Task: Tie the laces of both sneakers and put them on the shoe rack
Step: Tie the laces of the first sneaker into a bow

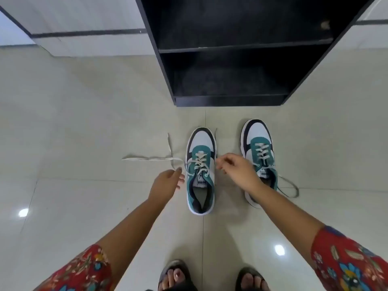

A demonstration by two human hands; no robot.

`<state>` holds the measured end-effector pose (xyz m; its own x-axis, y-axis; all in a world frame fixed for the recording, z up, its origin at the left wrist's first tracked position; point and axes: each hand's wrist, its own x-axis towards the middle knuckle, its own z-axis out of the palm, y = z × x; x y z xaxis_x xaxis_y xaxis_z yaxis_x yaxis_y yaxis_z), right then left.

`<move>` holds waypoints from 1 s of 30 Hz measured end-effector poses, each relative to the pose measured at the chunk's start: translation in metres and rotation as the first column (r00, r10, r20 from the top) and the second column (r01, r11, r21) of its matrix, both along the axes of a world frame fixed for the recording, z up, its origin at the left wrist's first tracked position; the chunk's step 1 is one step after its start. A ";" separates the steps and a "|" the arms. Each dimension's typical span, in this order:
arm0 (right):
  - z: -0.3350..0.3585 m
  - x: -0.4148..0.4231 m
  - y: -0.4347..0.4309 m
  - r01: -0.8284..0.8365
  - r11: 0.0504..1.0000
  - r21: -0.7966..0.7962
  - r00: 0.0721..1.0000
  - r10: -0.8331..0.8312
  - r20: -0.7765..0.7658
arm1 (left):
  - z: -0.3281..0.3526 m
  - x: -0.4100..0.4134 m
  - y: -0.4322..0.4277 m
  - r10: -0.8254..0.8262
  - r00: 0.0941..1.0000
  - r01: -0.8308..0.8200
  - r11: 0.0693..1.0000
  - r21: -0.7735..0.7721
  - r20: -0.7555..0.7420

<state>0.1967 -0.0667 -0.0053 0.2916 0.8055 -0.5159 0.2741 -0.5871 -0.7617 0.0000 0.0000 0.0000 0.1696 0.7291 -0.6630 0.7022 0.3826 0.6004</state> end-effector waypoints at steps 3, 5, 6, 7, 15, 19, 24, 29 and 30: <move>-0.004 -0.011 0.017 -0.141 0.990 0.014 0.967 0.135 0.216 | -0.006 0.006 0.006 0.016 1.000 -0.015 0.997 -0.079 0.018; -0.004 -0.023 0.024 -0.242 0.969 -0.053 0.907 0.245 0.344 | -0.011 0.009 0.006 -0.008 0.999 0.011 0.997 -0.071 0.040; -0.006 -0.027 0.026 -0.267 0.962 -0.061 0.882 0.269 0.387 | -0.014 0.011 0.005 0.019 0.997 -0.014 0.998 -0.061 0.069; -0.010 -0.028 0.029 -0.274 0.959 -0.066 0.877 0.277 0.393 | -0.015 0.013 0.006 0.069 0.991 -0.062 0.996 -0.065 0.112; 0.018 -0.017 0.033 0.162 0.985 -0.056 0.840 -0.167 -0.516 | 0.012 0.020 0.009 0.371 0.818 -0.300 0.927 -0.225 0.440; 0.048 0.007 0.033 0.364 0.929 0.070 0.678 -0.213 -0.704 | 0.034 0.021 0.021 0.336 0.771 -0.315 0.940 -0.133 0.541; 0.063 0.037 0.032 0.563 0.809 0.167 0.696 -0.355 -0.624 | 0.045 0.019 0.033 0.292 0.791 -0.331 0.943 -0.026 0.538; 0.034 0.037 0.008 0.466 0.877 -0.116 0.730 -0.455 -0.510 | 0.018 0.006 0.035 0.601 0.727 -0.614 0.786 -0.079 0.331; 0.028 0.031 0.004 0.475 0.869 -0.139 0.729 -0.477 -0.490 | 0.013 0.003 0.031 0.621 0.726 -0.631 0.773 -0.073 0.295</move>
